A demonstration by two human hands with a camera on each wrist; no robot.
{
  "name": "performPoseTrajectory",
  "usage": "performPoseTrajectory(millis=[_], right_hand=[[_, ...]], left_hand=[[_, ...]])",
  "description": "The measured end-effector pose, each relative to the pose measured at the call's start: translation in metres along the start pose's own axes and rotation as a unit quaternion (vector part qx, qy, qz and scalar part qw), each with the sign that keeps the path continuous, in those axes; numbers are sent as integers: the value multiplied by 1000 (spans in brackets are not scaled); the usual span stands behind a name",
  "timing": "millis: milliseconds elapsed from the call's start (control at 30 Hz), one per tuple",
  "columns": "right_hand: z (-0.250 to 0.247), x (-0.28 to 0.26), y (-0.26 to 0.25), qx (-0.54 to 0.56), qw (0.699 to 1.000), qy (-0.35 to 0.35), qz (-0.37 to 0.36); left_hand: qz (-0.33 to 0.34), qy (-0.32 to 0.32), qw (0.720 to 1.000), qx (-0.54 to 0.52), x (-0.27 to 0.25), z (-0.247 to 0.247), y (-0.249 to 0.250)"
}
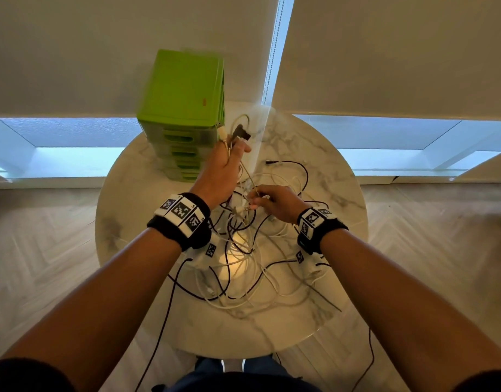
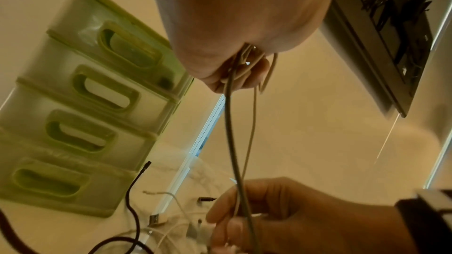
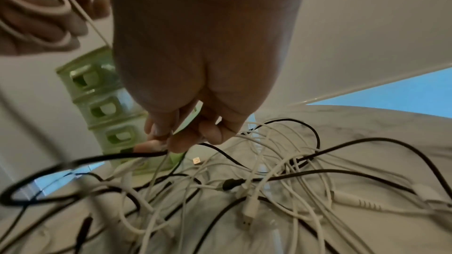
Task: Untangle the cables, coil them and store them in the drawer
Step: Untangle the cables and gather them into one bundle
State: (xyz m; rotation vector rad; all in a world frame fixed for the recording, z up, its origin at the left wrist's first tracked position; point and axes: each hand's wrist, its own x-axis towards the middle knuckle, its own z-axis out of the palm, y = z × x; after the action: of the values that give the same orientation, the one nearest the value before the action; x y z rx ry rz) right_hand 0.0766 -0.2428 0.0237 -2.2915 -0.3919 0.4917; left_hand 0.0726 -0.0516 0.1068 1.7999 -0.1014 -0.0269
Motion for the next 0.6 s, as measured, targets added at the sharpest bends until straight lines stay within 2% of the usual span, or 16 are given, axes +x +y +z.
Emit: performPoseTrajectory(millis=[167, 267, 333, 400, 500, 600], right_hand=[[9, 9, 23, -125, 988, -88, 26], [2, 7, 20, -89, 995, -35, 13], [-9, 8, 12, -54, 998, 32, 8], [-22, 9, 3, -28, 997, 69, -1], [-44, 3, -12, -26, 996, 85, -17], [-59, -15, -22, -31, 997, 68, 2]], left_hand=[[26, 58, 994, -94, 4, -17, 28], [7, 79, 993, -82, 13, -35, 27], [-13, 95, 995, -12, 13, -44, 19], [-38, 85, 995, 47, 9, -45, 9], [-78, 42, 989, 118, 2, -36, -6], [-67, -2, 988, 141, -4, -19, -16]])
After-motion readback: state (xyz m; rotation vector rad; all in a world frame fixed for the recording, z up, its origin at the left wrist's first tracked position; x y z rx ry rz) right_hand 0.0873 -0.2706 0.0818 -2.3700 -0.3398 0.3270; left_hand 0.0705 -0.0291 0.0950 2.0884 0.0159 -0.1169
